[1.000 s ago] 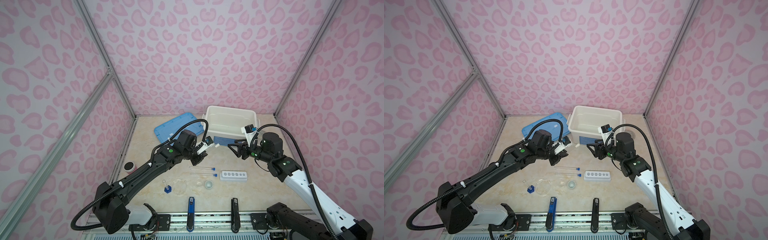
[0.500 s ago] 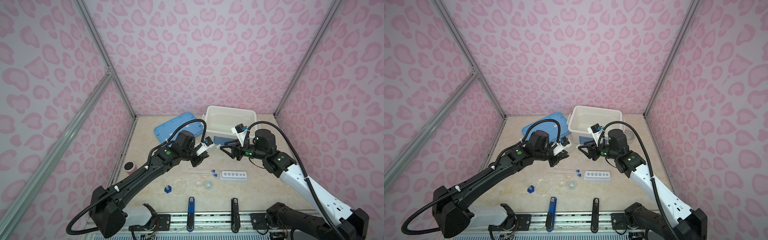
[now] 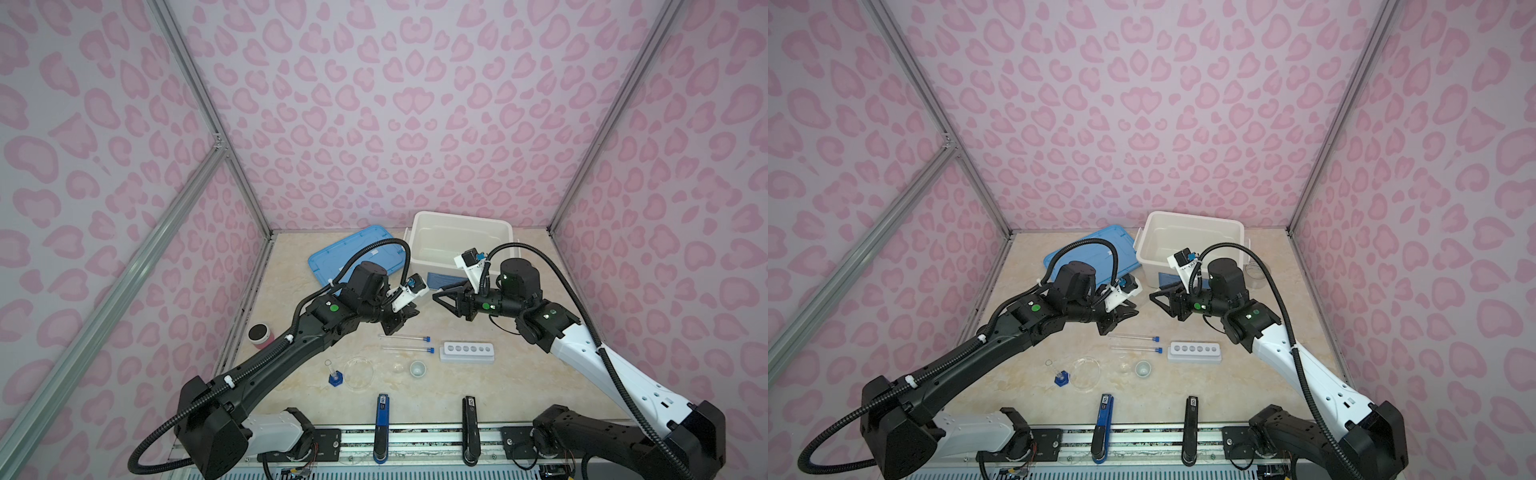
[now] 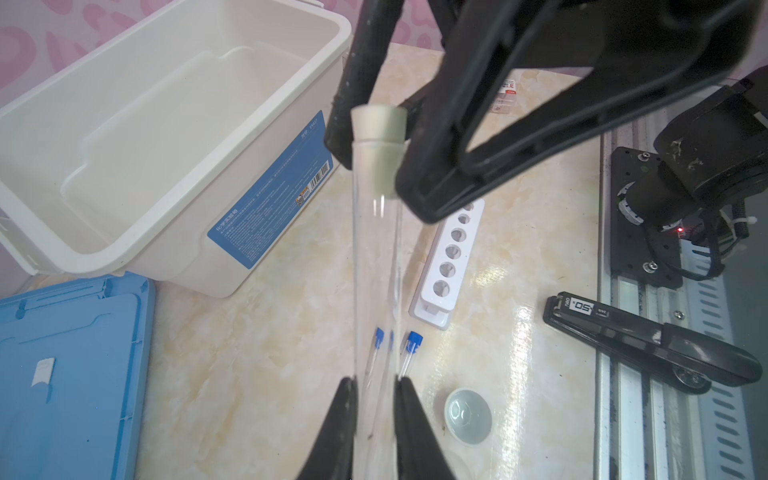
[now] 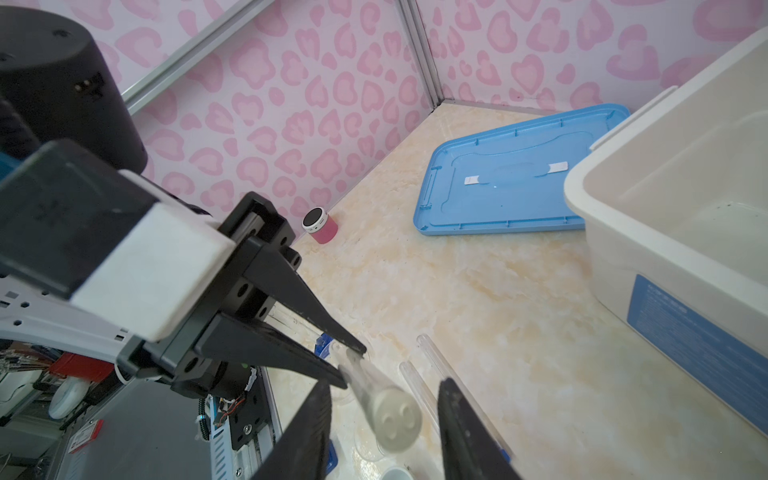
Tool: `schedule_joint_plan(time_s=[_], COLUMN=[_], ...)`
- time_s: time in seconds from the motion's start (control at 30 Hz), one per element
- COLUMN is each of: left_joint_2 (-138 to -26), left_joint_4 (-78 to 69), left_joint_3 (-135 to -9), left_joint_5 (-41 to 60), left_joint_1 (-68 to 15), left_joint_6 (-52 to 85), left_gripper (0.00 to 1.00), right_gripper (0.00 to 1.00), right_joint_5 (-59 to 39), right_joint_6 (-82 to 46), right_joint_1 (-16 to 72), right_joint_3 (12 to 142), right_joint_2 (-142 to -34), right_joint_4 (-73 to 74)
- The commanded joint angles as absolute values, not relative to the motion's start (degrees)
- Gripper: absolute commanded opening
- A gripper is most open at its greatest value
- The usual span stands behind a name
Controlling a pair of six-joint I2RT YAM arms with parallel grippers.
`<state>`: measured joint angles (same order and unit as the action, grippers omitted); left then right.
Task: Organize the chemistry lab equipment
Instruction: 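Move the tube toward the right gripper while the right gripper grasps its capped end, then open the left gripper to release the tube to the right gripper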
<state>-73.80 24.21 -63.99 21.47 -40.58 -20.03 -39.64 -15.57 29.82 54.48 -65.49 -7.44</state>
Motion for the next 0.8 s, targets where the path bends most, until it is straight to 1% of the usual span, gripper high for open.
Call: schedule_joint_plan(time_s=[0.0, 0.17, 0.77], left_joint_2=[-73.0, -73.3, -72.9], left_joint_4=[22.4, 22.2, 21.8], left_joint_3=[-64.0, -63.4, -63.1], left_joint_5=[22.5, 22.6, 22.7], left_joint_1=[-40.6, -40.6, -40.7], left_joint_6=[-19.9, -19.6, -19.4], left_gripper=[0.09, 0.09, 0.09], right_gripper=[0.41, 0.39, 0.24], right_joint_5=[-40.6, -39.8, -37.7], right_joint_6=[-16.4, -17.4, -19.5], right_joint_1=[30.2, 30.5, 31.3], right_joint_3=[54.2, 53.2, 51.4], right_joint_2=[-66.0, -66.1, -65.8], right_joint_4=[-4.3, -2.7, 0.0])
